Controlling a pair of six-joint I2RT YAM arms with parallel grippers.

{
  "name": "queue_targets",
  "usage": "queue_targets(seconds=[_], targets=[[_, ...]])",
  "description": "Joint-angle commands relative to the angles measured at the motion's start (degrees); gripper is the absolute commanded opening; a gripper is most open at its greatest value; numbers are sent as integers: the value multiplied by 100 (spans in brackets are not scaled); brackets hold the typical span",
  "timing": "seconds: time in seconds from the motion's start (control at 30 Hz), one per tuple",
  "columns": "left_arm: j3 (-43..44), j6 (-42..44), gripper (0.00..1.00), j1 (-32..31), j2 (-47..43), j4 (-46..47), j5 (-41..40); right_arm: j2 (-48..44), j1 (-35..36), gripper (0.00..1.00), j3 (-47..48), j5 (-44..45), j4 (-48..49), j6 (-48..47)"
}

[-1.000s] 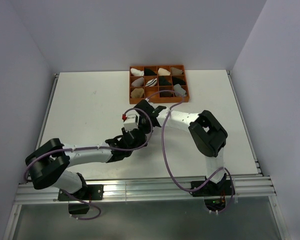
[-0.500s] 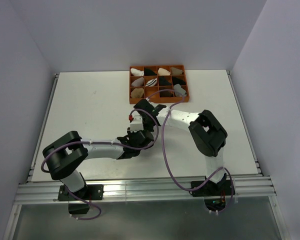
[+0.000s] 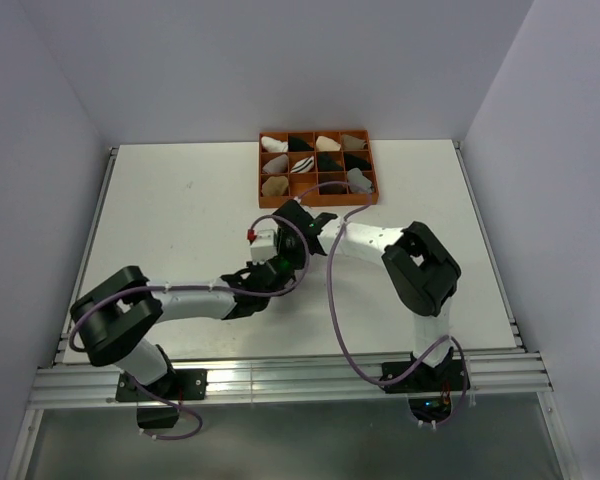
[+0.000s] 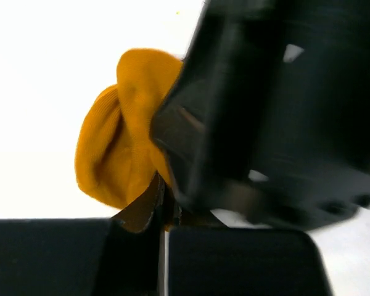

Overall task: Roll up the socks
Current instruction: Roll the sock at the center of the board.

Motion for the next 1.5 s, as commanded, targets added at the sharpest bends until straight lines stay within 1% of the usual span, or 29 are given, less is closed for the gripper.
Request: queue_targets(seconds=[0.0,0.03,0.07,0.1,0.13,0.17,0.23,0.27,0.33,0.37,0.57,0.6,0.77,0.83,1.07,1.2,1.23,1.3,1.33,1.4,1.43,1.47], targets=[[-705,-227,1,548,-540,649,1121,-669,-12,50,-270,-168,527,97],[-847,-280,1,672,-768,798,1341,-748,-47,53,-332,-151,607,115],[-979,-411,1,778,-875,1122,1743,-828,-82,55,-394,-107,695,115],[-1233,-482,1,988,-980,1273,1921,-1002,-91,59,-525,-81,878,150],[-1357,-544,1,1103,-1129,1414,2106,-1091,-109,61,-596,-54,976,159],[-1559,-701,1,1304,-1191,1711,2508,-1257,-126,63,-744,-36,1090,194],[-1736,-921,1,1525,-1288,2072,2887,-1442,-144,64,-886,-10,1380,229],[-1876,-992,1,1735,-1297,2161,3212,-1470,-153,65,-1008,-62,1477,230],[-2008,-1193,1,1938,-1280,2398,3530,-1479,-153,66,-1080,-133,1679,229],[-2131,-1273,1,2113,-1263,2634,3810,-1453,-153,66,-1132,-246,1758,221],[-2500,-1748,1,2694,-938,3356,4673,-1076,-144,66,-1273,-625,2233,256],[-2545,-1809,1,2747,-824,3601,4874,-1022,-144,66,-1282,-677,2321,256],[-2721,-2082,1,2958,-498,4103,5218,-627,-144,66,-1326,-880,2471,265],[-2756,-2152,1,3002,-384,4271,5332,-460,-144,66,-1352,-985,2699,282],[-2739,-2082,1,3073,-287,4158,5333,-125,-144,60,-1282,-1109,2744,291],[-2651,-2003,1,3073,-199,4069,5386,-46,-144,53,-1133,-1030,2533,203],[-2642,-1968,1,3064,-181,4069,5377,-3,-144,44,-1089,-1021,2506,186],[-2659,-1951,1,3064,-181,4113,5359,33,-144,35,-966,-1021,2243,107],[-2668,-1924,1,3064,-207,4087,5333,50,-144,22,-940,-1012,2181,72],[-2651,-1845,1,3073,-330,3877,5272,42,-135,11,-887,-942,1971,45],[-2520,-1558,9,2986,-627,3389,5019,24,-135,0,-660,-715,1552,-120],[-2519,-1555,9,2985,-734,3384,5017,24,-135,0,-658,-713,1435,-122]])
